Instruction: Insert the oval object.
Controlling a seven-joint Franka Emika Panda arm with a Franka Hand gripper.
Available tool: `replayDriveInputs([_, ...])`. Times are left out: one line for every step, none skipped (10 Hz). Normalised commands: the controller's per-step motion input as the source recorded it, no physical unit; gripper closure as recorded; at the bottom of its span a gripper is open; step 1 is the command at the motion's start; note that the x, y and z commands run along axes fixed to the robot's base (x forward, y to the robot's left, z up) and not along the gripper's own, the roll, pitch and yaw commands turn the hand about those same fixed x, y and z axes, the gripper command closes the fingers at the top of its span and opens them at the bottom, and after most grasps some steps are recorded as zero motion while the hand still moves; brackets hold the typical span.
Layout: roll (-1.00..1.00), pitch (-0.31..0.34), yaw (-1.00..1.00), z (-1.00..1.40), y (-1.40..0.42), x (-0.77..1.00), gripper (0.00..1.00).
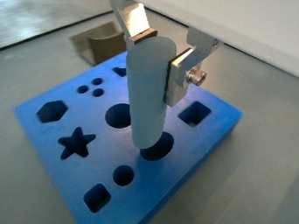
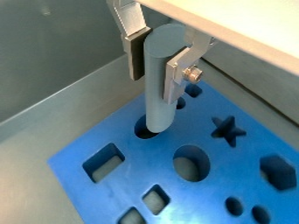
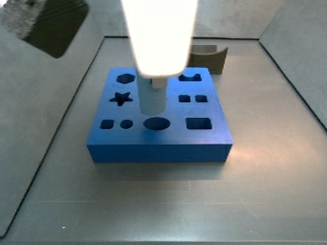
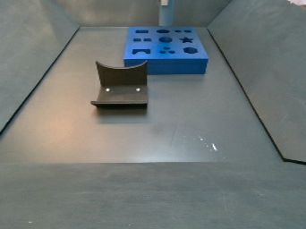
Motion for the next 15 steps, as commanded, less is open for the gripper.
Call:
replayDriveInputs([-0.1,-0.023,-0.96,-0.16,-0.07,0.0,1.0])
replayDriveInputs([-0.06,0.0,-0.97,-0.26,-0.09,0.0,1.0])
replayDriveInputs([-0.06,0.0,-0.88,-0.27,-0.12,0.04,1.0])
replayDriveInputs([-0.09,0.059,-0.75,-0.33,-0.15,0.1,1.0])
replayDriveInputs([-0.15,0.051,-0.66,-0.41,-0.09,0.09,1.0])
replayDriveInputs([-0.14,0.039,-0.59,-0.41,-0.04,0.17,1.0])
replayDriveInputs([-0.05,0.009,-0.4,-0.39,0.04,0.21,1.0])
replayDriveInputs([-0.01,0.0,-0.29,-0.44,0.11,0.21,1.0])
replayDriveInputs([0.0,0.0,0.0,-0.5,0.16,0.11,1.0])
replayDriveInputs([0.0,-0.154,0.03,-0.63,0.12,0.0,1.0])
replayDriveInputs([-0.01,-0.243,0.0,-0.76,0.0,-0.05,1.0])
replayDriveInputs([-0.06,-0.266,0.0,-0.71,0.0,-0.06,1.0])
replayDriveInputs([-0.09,-0.253,0.0,-0.68,0.0,0.0,1.0])
replayDriveInputs([-0.16,-0.157,0.17,-0.66,0.0,-0.01,1.0])
replayDriveInputs([-0.19,-0.139,0.3,-0.6,0.02,-0.06,1.0])
